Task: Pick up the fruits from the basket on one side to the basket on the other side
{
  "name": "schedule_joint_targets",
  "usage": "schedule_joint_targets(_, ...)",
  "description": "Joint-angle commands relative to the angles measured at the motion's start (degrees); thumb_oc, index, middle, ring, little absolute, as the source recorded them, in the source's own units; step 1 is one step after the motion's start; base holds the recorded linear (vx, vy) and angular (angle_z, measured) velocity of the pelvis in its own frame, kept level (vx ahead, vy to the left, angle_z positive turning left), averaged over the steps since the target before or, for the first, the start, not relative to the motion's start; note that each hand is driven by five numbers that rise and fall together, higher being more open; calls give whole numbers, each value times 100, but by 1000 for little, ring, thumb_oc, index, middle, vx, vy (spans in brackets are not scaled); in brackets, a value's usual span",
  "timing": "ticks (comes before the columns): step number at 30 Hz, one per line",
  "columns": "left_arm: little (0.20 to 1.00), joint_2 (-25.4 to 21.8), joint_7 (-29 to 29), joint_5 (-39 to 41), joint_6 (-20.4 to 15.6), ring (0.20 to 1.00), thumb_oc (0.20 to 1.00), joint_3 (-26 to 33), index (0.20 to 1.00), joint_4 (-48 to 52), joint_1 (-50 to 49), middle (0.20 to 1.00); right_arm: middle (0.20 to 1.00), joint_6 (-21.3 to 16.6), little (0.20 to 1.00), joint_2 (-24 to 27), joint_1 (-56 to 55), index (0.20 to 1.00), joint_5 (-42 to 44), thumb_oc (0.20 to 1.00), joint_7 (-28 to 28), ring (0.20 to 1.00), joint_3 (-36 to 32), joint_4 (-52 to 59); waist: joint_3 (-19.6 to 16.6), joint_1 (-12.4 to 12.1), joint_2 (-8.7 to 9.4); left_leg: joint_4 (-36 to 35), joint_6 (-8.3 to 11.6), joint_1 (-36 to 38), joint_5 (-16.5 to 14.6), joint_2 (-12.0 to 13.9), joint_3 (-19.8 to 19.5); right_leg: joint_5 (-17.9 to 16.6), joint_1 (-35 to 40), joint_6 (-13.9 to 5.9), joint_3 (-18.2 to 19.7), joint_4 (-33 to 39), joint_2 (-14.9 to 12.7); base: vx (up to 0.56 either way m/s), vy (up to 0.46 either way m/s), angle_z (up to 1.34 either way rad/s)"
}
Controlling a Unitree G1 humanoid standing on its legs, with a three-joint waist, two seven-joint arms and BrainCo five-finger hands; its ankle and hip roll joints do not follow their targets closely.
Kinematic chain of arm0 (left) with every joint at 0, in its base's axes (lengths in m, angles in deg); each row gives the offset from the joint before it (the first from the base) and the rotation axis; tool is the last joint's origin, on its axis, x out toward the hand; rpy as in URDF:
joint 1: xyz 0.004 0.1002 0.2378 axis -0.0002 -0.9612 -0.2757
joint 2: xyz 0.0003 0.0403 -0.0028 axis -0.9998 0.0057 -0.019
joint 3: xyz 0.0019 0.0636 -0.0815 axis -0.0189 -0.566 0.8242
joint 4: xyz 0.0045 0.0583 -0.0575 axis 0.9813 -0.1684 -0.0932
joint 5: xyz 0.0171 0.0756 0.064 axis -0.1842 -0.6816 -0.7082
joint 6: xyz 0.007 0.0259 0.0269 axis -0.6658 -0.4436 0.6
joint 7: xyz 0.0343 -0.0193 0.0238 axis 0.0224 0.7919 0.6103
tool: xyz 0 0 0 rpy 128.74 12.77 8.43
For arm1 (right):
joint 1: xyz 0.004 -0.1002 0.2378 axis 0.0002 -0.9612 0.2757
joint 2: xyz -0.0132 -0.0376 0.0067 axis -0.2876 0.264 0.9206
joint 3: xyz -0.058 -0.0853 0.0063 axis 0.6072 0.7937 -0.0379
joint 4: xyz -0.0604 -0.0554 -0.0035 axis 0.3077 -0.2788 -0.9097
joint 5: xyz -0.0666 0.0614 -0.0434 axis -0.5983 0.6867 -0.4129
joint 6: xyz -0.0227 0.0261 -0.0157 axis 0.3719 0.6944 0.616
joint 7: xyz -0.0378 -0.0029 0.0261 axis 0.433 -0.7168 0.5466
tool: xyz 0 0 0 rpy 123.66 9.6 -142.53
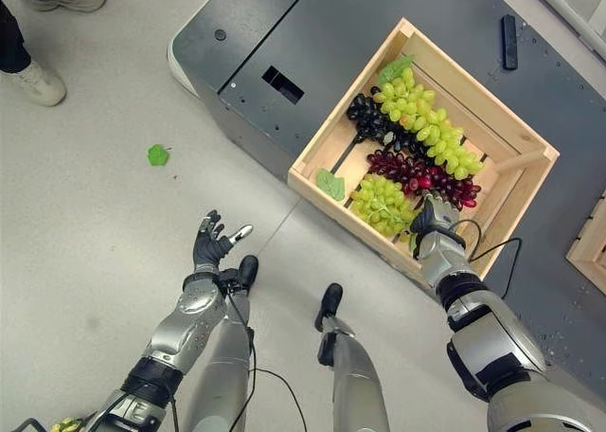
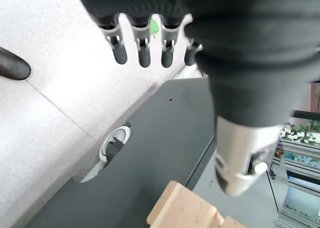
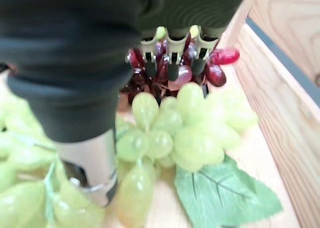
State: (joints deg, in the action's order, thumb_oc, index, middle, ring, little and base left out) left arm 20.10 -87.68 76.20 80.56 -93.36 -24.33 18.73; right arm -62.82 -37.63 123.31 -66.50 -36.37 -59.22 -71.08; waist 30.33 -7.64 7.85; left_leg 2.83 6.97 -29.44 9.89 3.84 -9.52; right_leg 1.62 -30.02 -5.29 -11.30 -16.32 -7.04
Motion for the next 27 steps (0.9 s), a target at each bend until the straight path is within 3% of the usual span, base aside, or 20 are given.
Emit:
schedule_joint_targets(1,1000,151,-62,-145,-161,1000,1000,-89,1000,35,60,1000,1000,14,1000,-325,-286,1000,94,1000,-275,1000,297,-282,-53,-39,-161,496,-61,-175,-681,-167,81,-51,101,-249,180,619,-307,0,0,0)
schedule_joint_targets(11,1000,224,-102,-170,-162,1000,1000,-99,1000,62,101,1000,1000,-23,1000,-520,-436,1000,45,1000,-202,1000,301,53,-53,32,-175,502,-68,-181,-683,-168,115,-32,50,-248,216,570,-306,0,0,0)
schedule_joint_targets(27,1000,204,-158,-135,-155,1000,1000,-105,1000,90,134,1000,1000,-15,1000,-432,-423,1000,234,1000,-12,1000,163,154,-53,63,-167,492,-63,-158,-675,-144,104,-22,23,-236,231,506,-310,0,0,0)
